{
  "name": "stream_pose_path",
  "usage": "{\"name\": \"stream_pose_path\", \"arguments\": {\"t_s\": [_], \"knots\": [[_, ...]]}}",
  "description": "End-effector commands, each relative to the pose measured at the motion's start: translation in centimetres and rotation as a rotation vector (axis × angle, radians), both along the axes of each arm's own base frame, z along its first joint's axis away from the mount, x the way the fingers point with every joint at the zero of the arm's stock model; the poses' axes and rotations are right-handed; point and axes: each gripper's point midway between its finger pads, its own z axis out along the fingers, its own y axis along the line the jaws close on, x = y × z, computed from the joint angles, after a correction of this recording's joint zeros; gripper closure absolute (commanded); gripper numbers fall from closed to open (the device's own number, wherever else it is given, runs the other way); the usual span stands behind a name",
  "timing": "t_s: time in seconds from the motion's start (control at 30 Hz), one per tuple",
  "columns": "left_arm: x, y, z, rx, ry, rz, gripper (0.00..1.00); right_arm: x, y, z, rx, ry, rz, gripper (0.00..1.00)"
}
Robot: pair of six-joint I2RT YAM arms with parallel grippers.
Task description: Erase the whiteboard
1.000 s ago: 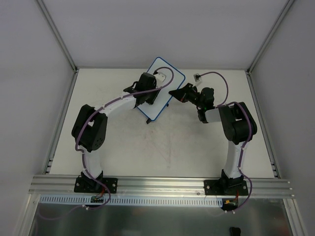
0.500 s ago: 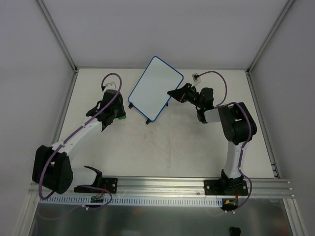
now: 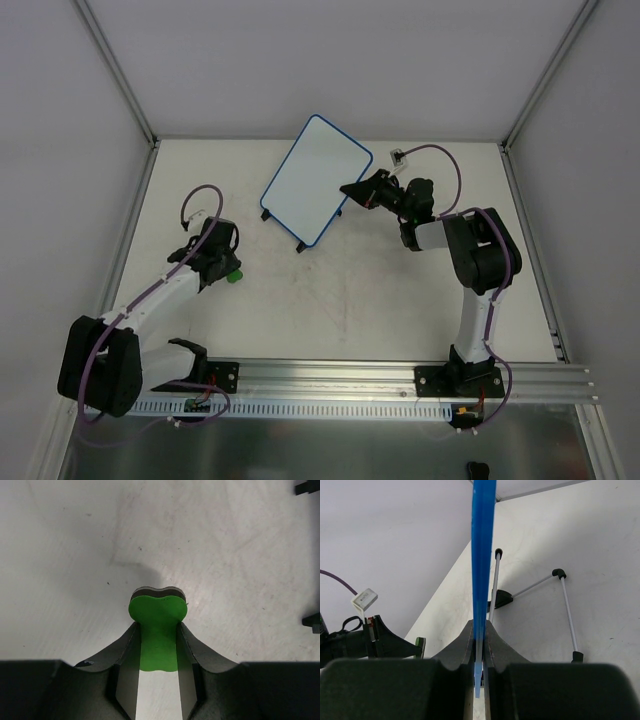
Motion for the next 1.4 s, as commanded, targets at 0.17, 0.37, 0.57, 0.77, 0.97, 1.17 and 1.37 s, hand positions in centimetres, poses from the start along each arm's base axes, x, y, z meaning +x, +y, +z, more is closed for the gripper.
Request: {"name": "stream_pose_path", "arguments": {"t_s": [0.17,0.37,0.57,0.77,0.97,1.17,1.37], "knots": [[0.2,0.1,-2.4,-0.018,0.120,0.074,1.00,-1.9,1.7,3.0,0.005,-0.125,0.098,1.00],[0.6,-0.7,-3.4,-0.050,0.184,0.034,0.87,-1.9,1.8,2.9,0.003,-0.124,0.102,1.00],[0.3,-0.4,-3.1,-0.058,0.169,0.042,0.68,-1.9,1.8,2.9,0.004,-0.124,0.102,0.99],[0.3,-0.1,-2.2,-0.055,0.129,0.040,0.51,-1.8,1.8,2.9,0.004,-0.122,0.099,0.94],[0.0,0.3,-1.3,-0.048,0.086,0.044,0.43,-1.8,1.7,2.9,0.004,-0.124,0.098,0.92],[-0.3,1.2,-0.2,-0.033,0.023,0.071,0.43,-1.7,1.6,2.7,0.004,-0.120,0.097,0.87],[-0.3,1.5,1.0,-0.030,-0.029,0.075,0.43,-1.6,1.6,2.7,0.004,-0.118,0.094,0.76]]}}
